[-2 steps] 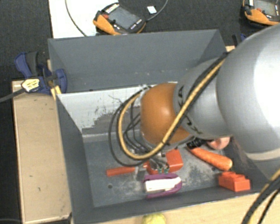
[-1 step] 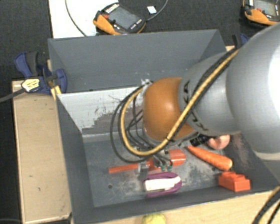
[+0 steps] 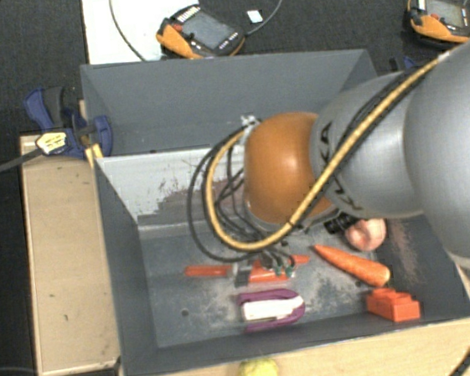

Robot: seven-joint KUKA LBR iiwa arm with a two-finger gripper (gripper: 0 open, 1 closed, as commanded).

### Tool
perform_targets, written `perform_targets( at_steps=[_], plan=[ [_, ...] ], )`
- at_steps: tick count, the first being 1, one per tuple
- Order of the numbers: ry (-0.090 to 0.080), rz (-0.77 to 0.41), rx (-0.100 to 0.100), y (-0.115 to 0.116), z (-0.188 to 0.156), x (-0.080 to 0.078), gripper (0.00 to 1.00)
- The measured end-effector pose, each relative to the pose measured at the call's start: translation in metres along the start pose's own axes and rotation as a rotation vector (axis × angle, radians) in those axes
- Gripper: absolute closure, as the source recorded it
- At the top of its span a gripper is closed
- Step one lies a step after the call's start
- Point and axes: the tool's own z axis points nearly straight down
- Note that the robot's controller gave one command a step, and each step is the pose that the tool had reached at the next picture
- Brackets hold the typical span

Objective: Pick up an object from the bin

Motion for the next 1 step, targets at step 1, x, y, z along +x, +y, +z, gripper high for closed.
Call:
perform_targets(
  at_steps=[1],
  plan=[
    [0.004,-0.002,0.001,-0.0002,-0.0329,0.0006,1.0]
  ],
)
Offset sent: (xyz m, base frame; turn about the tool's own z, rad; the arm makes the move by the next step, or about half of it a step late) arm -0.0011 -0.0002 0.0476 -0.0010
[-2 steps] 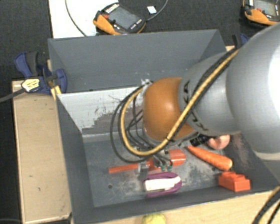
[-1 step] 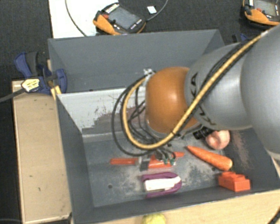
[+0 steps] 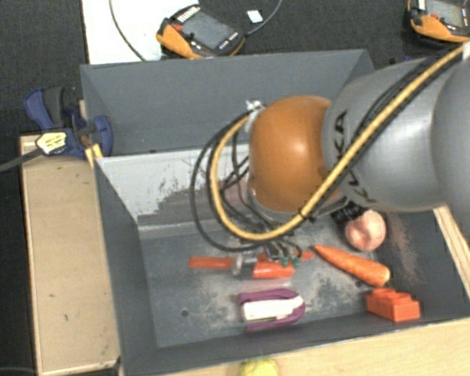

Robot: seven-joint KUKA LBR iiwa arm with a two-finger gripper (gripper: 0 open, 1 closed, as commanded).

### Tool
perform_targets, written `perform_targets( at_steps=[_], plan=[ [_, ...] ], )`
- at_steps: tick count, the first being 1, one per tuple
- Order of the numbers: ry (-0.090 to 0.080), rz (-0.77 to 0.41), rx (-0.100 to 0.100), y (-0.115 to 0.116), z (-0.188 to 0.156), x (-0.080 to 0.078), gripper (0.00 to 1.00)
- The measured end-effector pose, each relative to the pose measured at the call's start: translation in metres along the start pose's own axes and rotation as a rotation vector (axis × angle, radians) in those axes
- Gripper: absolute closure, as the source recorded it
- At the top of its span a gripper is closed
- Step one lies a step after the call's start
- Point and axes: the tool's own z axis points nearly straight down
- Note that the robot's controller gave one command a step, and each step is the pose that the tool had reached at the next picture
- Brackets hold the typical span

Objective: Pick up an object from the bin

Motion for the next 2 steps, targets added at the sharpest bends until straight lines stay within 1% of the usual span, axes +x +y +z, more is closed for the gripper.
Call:
perform_targets(
  at_steps=[1,2],
  plan=[
    [-0.005,-0.002,-0.002,0.0004,-0.0165,-0.0014,1.0],
    [-0.009,-0.003,-0.002,0.0004,-0.0195,-0.0022,1.0]
  ],
)
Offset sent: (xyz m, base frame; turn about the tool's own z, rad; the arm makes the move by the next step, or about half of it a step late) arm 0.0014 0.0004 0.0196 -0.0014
